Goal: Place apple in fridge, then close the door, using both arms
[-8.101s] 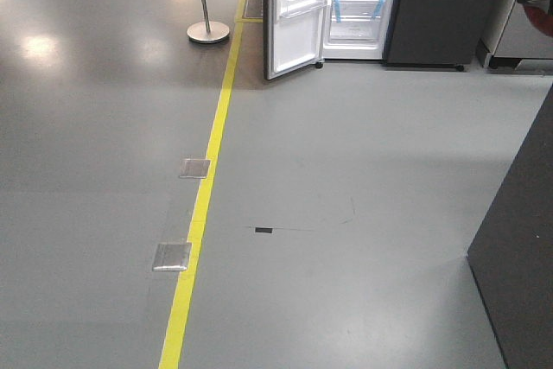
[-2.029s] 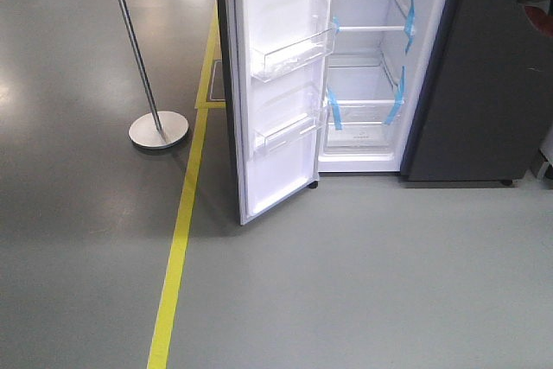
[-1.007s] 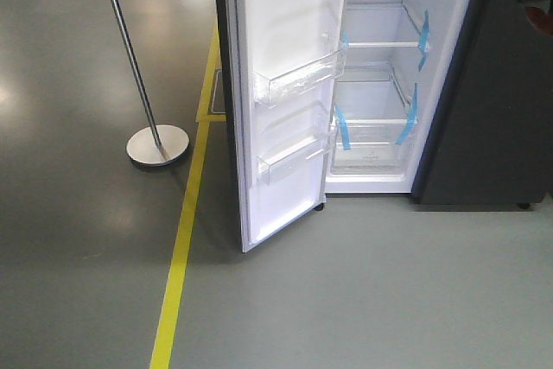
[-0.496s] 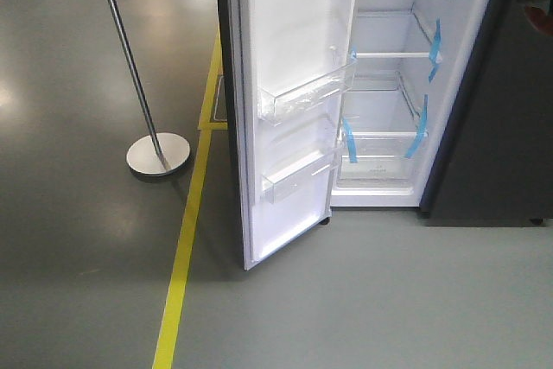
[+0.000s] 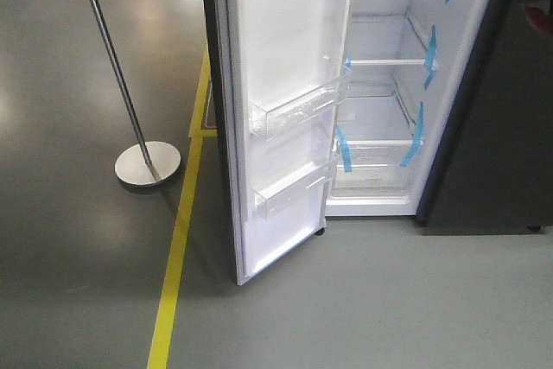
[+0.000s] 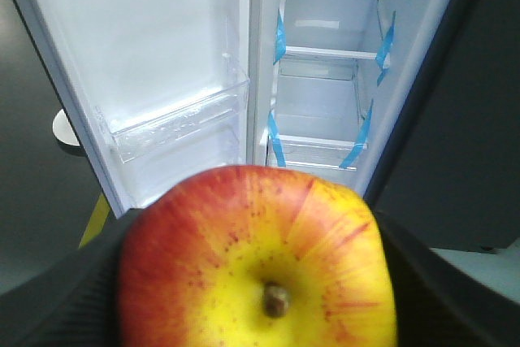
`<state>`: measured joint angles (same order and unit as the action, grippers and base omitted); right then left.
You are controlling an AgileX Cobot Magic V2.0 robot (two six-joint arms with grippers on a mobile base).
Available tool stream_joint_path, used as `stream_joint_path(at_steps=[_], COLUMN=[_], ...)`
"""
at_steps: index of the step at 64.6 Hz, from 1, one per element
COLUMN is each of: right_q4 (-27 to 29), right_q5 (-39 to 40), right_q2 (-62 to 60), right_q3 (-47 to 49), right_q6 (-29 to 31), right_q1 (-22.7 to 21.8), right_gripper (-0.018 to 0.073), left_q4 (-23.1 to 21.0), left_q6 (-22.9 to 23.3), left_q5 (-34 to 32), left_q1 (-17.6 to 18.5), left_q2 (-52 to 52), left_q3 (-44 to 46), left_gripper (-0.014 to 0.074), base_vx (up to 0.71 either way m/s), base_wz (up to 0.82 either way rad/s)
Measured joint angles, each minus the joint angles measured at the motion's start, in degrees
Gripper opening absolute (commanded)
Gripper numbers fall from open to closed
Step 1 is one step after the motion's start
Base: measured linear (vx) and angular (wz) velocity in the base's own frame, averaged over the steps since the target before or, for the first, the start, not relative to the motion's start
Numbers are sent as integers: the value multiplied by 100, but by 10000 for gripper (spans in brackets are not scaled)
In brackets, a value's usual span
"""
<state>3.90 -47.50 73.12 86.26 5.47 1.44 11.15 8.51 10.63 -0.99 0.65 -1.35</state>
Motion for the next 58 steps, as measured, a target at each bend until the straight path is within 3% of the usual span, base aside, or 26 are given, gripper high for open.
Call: stream_joint_path(at_steps=[58], right_q4=[0], right_q5=[0], right_q2=[0], right_q3=[0], right_q6=[0], right_q1=[0], right_gripper=[149], left_q4=[0], left_q6=[0], left_q5=[0], left_q1=[0], left_q2=[0], left_q3=[0], left_gripper=[-6], base_vx=[12], base_wz=[-1])
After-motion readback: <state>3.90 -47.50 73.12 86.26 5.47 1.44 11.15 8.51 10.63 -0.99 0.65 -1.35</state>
